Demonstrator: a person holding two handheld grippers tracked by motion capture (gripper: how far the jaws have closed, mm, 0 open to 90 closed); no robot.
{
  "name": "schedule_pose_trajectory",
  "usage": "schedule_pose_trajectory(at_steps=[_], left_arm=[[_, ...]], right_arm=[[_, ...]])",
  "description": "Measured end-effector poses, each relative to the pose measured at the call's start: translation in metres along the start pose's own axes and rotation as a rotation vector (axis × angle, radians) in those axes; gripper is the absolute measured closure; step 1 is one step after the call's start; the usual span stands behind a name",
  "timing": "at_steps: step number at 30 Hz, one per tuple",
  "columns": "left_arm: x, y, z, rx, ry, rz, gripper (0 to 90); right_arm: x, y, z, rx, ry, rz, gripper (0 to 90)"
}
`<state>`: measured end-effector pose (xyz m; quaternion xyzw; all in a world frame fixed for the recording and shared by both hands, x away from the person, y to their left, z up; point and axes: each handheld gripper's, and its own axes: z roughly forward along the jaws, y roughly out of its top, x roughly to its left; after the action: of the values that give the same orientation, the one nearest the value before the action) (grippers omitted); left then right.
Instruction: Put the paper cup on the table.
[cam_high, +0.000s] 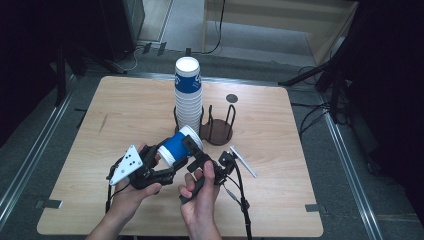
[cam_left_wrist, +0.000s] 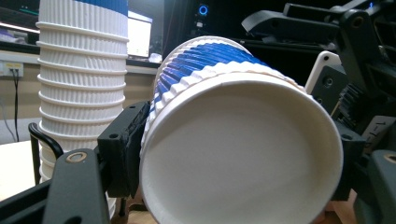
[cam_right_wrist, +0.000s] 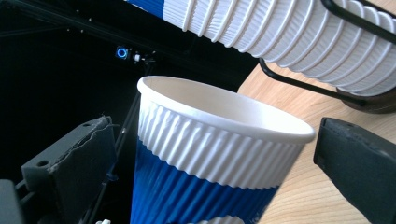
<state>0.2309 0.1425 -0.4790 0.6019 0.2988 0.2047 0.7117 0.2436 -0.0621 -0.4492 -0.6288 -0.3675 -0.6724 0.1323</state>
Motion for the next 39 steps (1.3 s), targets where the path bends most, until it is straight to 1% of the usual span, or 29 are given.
schedule_pose_trajectory(at_steps=[3,6,10,14,17,19,26,33,39], left_arm=[[-0.0008,-0.0006,0.0004,0.004,-0.004,0.003,25.9],[-0.0012,-0.0009,0.0007,0.004,-0.006,0.005,25.9],[-0.0017,-0.001,0.0007,0.006,-0.01,0.006,25.9],[-0.0026,-0.0009,0.0007,-0.001,-0.024,0.007,25.9],[-0.0037,-0.0012,0.001,0.002,-0.031,0.01,25.9],[-0.0045,-0.0016,0.0015,0.004,-0.036,0.011,25.9],[-0.005,-0.0024,0.0021,0.012,-0.038,0.011,25.9],[-0.0039,-0.002,0.0015,0.014,-0.038,0.009,25.9],[-0.004,-0.0018,0.0013,0.013,-0.04,0.011,25.9]], right_arm=[[0.0001,-0.0001,0.0011,0.004,0.006,-0.003,0.0],[-0.0005,0.0004,0.0022,0.007,0.008,0.008,0.0],[-0.0016,0.0014,0.0037,0.015,0.008,0.012,0.0],[-0.0019,0.002,0.005,0.022,0.015,0.018,0.0],[-0.0025,0.0027,0.0059,0.02,0.021,0.018,0.0],[-0.0032,0.003,0.0064,0.021,0.013,0.018,0.0],[-0.0044,0.0035,0.0072,0.021,0.014,0.023,0.1],[-0.0063,0.0036,0.0079,0.018,0.014,0.027,5.1],[-0.0084,0.0024,0.009,0.018,0.022,0.046,8.8]])
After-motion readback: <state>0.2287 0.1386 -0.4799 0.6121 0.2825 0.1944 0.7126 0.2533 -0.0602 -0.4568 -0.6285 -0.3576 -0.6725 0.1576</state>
